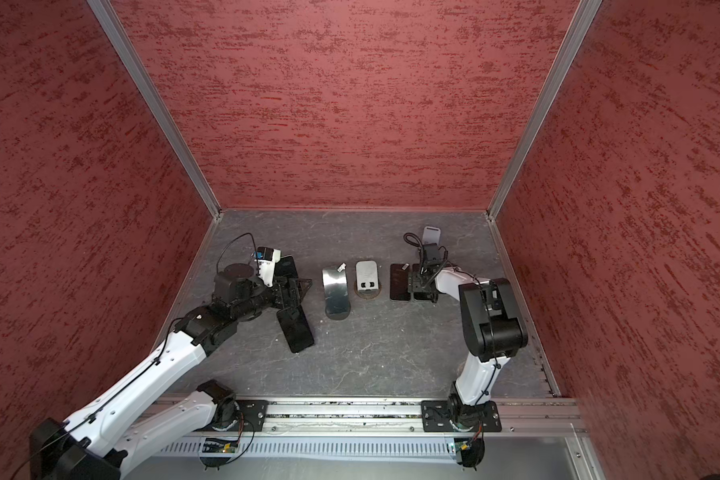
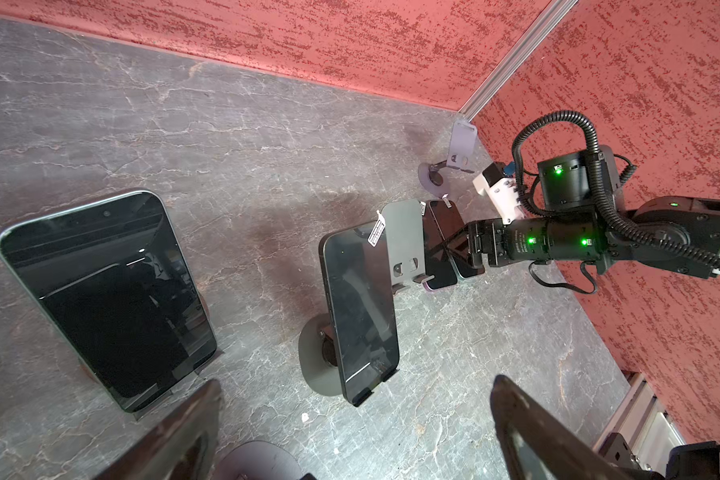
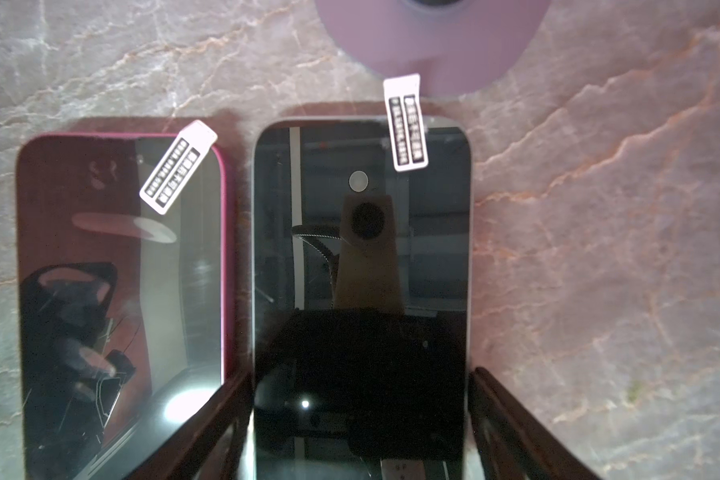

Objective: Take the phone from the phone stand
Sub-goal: 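Open the right gripper and raise it off the black phone, then move the right gripper to the empty stand with the wooden-ringed base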

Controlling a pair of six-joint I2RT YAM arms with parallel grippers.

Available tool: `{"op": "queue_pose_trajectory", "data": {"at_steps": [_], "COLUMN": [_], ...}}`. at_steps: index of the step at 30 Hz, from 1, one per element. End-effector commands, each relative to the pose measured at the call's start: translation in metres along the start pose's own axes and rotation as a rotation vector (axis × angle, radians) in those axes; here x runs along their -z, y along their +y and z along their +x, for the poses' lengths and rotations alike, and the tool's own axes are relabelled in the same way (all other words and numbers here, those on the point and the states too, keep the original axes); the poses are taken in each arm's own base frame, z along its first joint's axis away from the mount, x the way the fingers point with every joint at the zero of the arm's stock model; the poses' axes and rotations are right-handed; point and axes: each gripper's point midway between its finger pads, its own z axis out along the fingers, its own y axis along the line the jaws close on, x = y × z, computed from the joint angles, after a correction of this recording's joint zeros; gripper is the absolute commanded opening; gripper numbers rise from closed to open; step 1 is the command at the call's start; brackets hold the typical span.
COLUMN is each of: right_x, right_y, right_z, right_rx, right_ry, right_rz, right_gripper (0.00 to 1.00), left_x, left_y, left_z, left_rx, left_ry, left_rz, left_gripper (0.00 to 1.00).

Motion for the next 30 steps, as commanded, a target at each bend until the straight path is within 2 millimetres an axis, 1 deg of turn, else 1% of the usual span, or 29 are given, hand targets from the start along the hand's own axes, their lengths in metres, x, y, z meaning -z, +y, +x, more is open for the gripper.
{"op": "queue_pose_trajectory", "data": {"at_steps": [1,9,21,26,30], "right_x": [0.012,0.039,0.067,0.075,0.076], "right_y": [-0.006,0.000,0.011,0.016,0.021], "right_z": [0.006,-0.011,-0.020,-0.022,-0.020], "right_rx": [-0.031,-0.047,-0.077,-0.086,-0.082], "right_ry": [0.008,-0.075,-0.135,-0.148,-0.142], "right_rz": [0.016,-0.021,-0.095,-0.120,-0.118], "right_gripper": [0.83,0.86,0.87,0.87,0.87], "left_x": [0.006,0.006,0.001,-0.001,-0.003], "left_y": [-0.004,-0.007,-0.007,-0.006,-0.009], "left_z": [-0.007,-0.008,-0.005,-0.004,-0.002], "left_rx": [-0.034,-0.050,-0.071,-0.072,-0.075], "left_ry": [-0.029,-0.040,-0.032,-0.028,-0.019], "left_rz": [-0.008,-0.019,-0.045,-0.052,-0.044], "left_gripper": [0.99,0.99,0.99,0.99,0.99]}}
